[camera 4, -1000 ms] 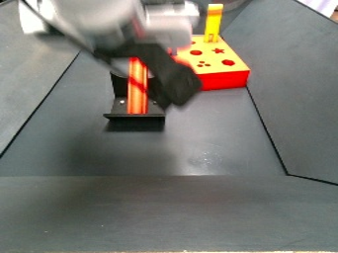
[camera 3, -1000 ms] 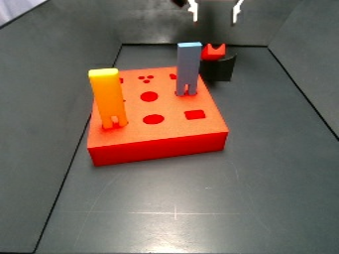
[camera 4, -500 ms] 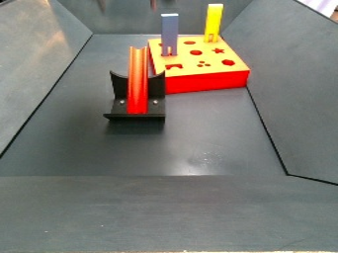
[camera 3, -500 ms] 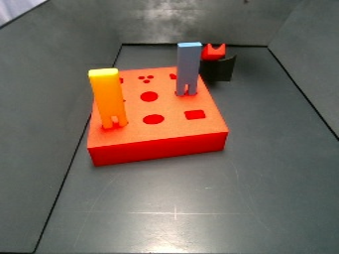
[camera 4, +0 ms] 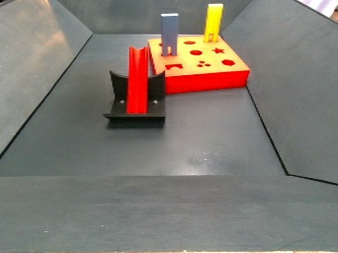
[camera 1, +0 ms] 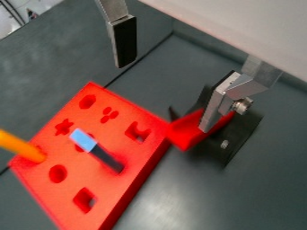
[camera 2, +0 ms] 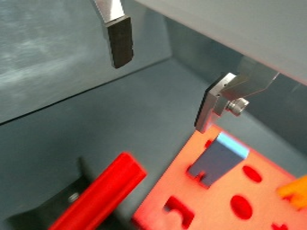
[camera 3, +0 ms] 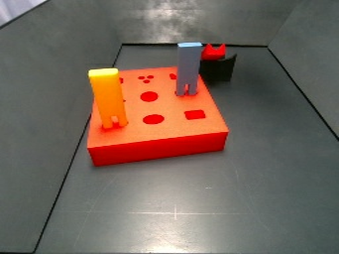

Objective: Pick up the arch object. Move up. Place the arch object on the fixture. Regrasp the arch object. Move to above the board. Insert the arch object.
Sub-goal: Regrasp the arch object.

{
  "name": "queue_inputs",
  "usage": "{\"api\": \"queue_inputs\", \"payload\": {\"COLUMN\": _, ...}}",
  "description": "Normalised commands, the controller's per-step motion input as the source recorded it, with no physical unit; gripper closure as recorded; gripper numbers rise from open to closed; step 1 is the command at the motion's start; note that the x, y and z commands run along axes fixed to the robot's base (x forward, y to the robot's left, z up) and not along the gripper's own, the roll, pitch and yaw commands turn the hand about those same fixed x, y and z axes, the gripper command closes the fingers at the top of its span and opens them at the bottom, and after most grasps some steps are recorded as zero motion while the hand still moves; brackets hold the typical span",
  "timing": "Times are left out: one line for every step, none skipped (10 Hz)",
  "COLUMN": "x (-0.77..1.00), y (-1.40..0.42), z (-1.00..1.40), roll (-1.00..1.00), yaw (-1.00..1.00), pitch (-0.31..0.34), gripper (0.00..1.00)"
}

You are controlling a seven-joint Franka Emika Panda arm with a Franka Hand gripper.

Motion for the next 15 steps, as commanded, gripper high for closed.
{"api": "queue_inputs", "payload": {"x": -0.02, "y": -0.03, "z": 0.02, "roll": 1.0, "yaw": 0.03, "pitch": 0.015, "gripper": 0.0}}
{"api": "queue_inputs", "payload": {"x": -0.01, "y": -0.03, "z": 0.01, "roll": 1.0, "yaw": 0.04, "pitch": 0.012, "gripper": 0.0}}
{"api": "queue_inputs", "payload": {"x": 0.0, "y": -0.02, "z": 0.01, "roll": 1.0, "yaw": 0.04, "pitch": 0.009, "gripper": 0.0}}
{"api": "queue_inputs", "payload": {"x": 0.01, "y": -0.02, "z": 0.01, "roll": 1.0, "yaw": 0.04, "pitch": 0.009, "gripper": 0.0}}
{"api": "queue_inputs", "payload": {"x": 0.01, "y": -0.02, "z": 0.01, "roll": 1.0, "yaw": 0.04, "pitch": 0.016, "gripper": 0.0}}
{"api": "queue_inputs", "payload": {"x": 0.01, "y": -0.02, "z": 0.01, "roll": 1.0, "yaw": 0.04, "pitch": 0.02, "gripper": 0.0}}
{"api": "queue_inputs", "payload": {"x": 0.02, "y": -0.02, "z": 0.0, "roll": 1.0, "yaw": 0.05, "pitch": 0.03, "gripper": 0.0}}
{"api": "queue_inputs", "payload": {"x": 0.03, "y": -0.02, "z": 0.0, "roll": 1.0, "yaw": 0.05, "pitch": 0.035, "gripper": 0.0}}
{"api": "queue_inputs", "payload": {"x": 0.05, "y": -0.03, "z": 0.0, "roll": 1.0, "yaw": 0.05, "pitch": 0.05, "gripper": 0.0}}
{"api": "queue_inputs", "payload": {"x": 0.06, "y": -0.03, "z": 0.0, "roll": 1.0, "yaw": 0.06, "pitch": 0.059, "gripper": 0.0}}
{"api": "queue_inputs", "payload": {"x": 0.07, "y": -0.03, "z": 0.0, "roll": 1.0, "yaw": 0.06, "pitch": 0.079, "gripper": 0.0}}
{"api": "queue_inputs", "payload": {"x": 0.08, "y": -0.04, "z": -0.01, "roll": 1.0, "yaw": 0.07, "pitch": 0.091, "gripper": 0.0}}
{"api": "queue_inputs", "payload": {"x": 0.09, "y": -0.04, "z": 0.0, "roll": 1.0, "yaw": 0.09, "pitch": 0.119, "gripper": 0.0}}
{"api": "queue_inputs", "payload": {"x": 0.1, "y": -0.05, "z": 0.0, "roll": 1.0, "yaw": 0.1, "pitch": 0.139, "gripper": 0.0}}
{"api": "queue_inputs", "payload": {"x": 0.09, "y": -0.05, "z": -0.01, "roll": 1.0, "yaw": 0.14, "pitch": 0.165, "gripper": 0.0}}
